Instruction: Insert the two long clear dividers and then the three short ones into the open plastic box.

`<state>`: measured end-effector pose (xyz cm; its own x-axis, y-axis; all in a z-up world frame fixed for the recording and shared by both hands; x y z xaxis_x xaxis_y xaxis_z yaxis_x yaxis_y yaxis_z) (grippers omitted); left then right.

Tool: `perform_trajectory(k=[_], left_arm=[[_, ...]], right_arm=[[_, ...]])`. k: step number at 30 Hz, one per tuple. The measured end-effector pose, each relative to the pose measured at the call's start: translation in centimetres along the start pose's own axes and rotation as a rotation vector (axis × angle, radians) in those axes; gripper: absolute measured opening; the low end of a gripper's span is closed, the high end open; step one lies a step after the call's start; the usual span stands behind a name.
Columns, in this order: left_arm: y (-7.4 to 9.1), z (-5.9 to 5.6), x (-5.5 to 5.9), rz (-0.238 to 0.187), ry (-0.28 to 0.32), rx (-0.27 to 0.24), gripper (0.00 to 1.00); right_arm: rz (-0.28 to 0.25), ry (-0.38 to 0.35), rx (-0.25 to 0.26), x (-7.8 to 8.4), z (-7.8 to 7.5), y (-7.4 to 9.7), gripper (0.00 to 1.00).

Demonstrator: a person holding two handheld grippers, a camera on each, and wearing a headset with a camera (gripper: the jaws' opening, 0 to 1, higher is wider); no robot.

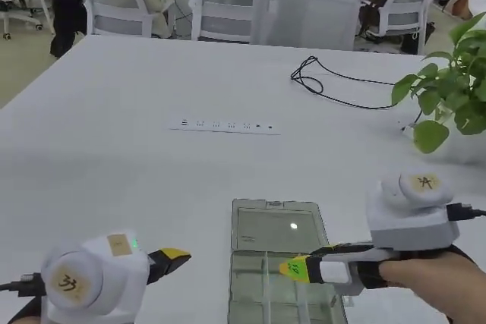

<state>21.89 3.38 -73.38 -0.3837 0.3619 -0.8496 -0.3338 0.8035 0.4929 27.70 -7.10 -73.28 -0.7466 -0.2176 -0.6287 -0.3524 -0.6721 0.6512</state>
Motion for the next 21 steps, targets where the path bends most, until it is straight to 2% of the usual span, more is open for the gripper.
perform_trajectory(k=[6, 10, 14, 21], left_arm=[[0.0, -0.1, -0.2, -0.003, 0.001, -0.008, 1.0], [0.0, -0.1, -0.3, -0.002, -0.002, -0.008, 1.0], [0.1, 0.0, -0.3, 0.001, -0.005, -0.007, 1.0], [0.0, 0.1, -0.4, 0.007, -0.013, -0.003, 1.0]], right_arm=[[-0.024, 0.072, -0.02, -0.3, -0.3, 1.5, 0.49], [-0.009, 0.114, -0.024, 0.1, -0.7, 2.4, 0.54], [0.01, 0.208, -0.031, 0.7, -0.9, 3.4, 0.6], [0.054, 0.314, -0.035, 2.0, -1.9, 4.5, 0.68]])
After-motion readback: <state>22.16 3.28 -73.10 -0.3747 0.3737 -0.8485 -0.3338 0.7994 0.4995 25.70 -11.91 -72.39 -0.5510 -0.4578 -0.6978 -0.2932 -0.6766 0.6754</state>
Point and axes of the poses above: the centre of the closed fingertips' face, and the gripper's own axes: y roughly backward along the fingers, z roughly to its left, x roughly out of its underside, the point moved 1 cm from there along y, roughly backward along the fingers, and after that the axes turned 1 degree about x, right-handed, at the moved point
